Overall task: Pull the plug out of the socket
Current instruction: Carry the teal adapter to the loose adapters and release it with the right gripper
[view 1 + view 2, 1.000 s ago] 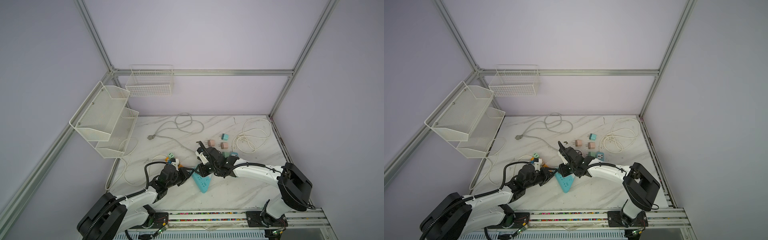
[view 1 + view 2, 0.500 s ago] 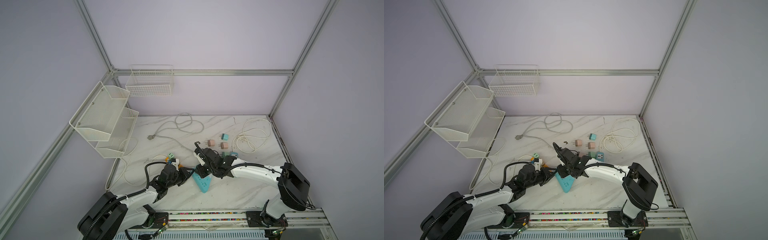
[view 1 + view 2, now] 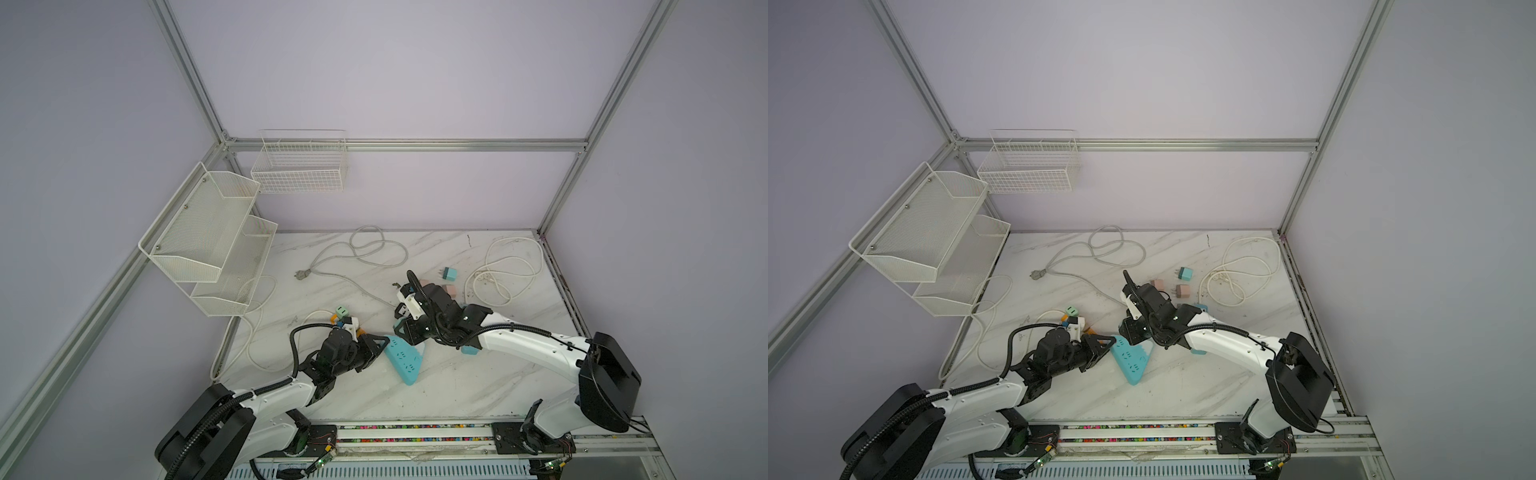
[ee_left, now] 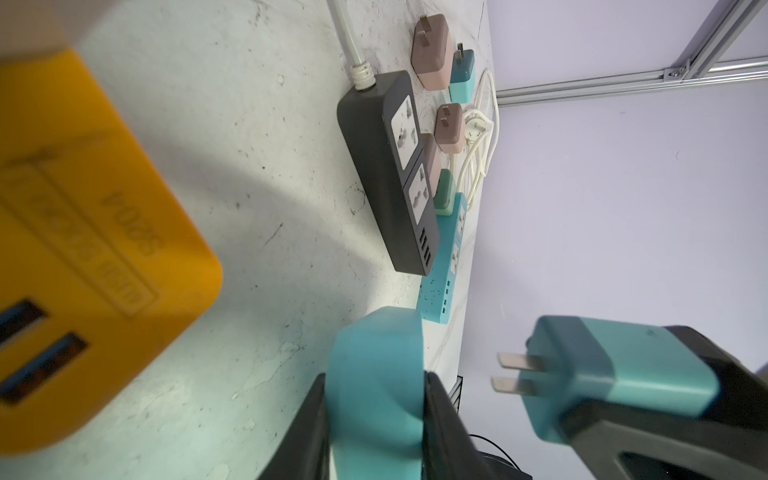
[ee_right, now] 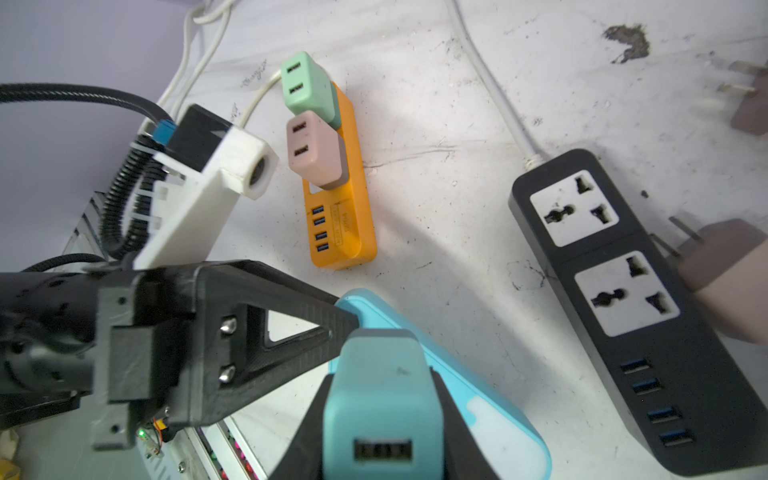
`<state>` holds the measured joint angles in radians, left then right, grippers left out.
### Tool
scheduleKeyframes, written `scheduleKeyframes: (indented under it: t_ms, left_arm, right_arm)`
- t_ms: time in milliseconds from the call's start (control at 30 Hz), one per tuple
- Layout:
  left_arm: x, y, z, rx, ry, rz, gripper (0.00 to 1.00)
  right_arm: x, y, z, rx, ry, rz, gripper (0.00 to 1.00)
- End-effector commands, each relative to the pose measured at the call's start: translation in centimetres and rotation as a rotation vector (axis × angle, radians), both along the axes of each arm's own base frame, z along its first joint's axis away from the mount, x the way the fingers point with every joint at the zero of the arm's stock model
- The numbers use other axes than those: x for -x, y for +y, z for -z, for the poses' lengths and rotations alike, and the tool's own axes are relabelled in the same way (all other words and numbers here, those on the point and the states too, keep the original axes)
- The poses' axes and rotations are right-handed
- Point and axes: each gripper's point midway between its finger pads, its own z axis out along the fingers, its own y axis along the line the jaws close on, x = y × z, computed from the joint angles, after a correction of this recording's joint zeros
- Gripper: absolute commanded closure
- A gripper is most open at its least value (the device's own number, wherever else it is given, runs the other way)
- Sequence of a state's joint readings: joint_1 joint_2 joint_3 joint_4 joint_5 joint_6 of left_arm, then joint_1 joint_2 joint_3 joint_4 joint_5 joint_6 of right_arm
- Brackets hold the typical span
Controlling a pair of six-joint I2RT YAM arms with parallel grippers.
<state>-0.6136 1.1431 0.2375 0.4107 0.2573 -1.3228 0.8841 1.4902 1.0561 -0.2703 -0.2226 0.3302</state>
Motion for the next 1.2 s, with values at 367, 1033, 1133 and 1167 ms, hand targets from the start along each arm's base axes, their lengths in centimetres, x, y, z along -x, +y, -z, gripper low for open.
scheduleKeyframes:
  t_ms: [367,1033,1133,1167]
  left_arm:
    - [0.6,-2.3,0.0,-0.024,-0.001,0.018,0.96]
    - [-0.7,-6.7,0.8,0.000,-0.004,0.065,0.75]
    - [-0.7,-6.7,1.1,-0.009,-0.001,0.068,0.70]
    - [-0.7,-6.7,1.2,-0.016,0.000,0.070,0.69]
  right_arm:
    - [-8.6,-9.9,-1.7,-0.151,0.019,0.415,0.97]
    - [-17.7,-15.4,2.4,-0.278,0.062,0.633,0.95]
    - [-19.2,-14.9,2.2,-0.305,0.043,0.636,0.94]
    - [-19.7,-14.7,2.7,-0.303,0.050,0.635,0.94]
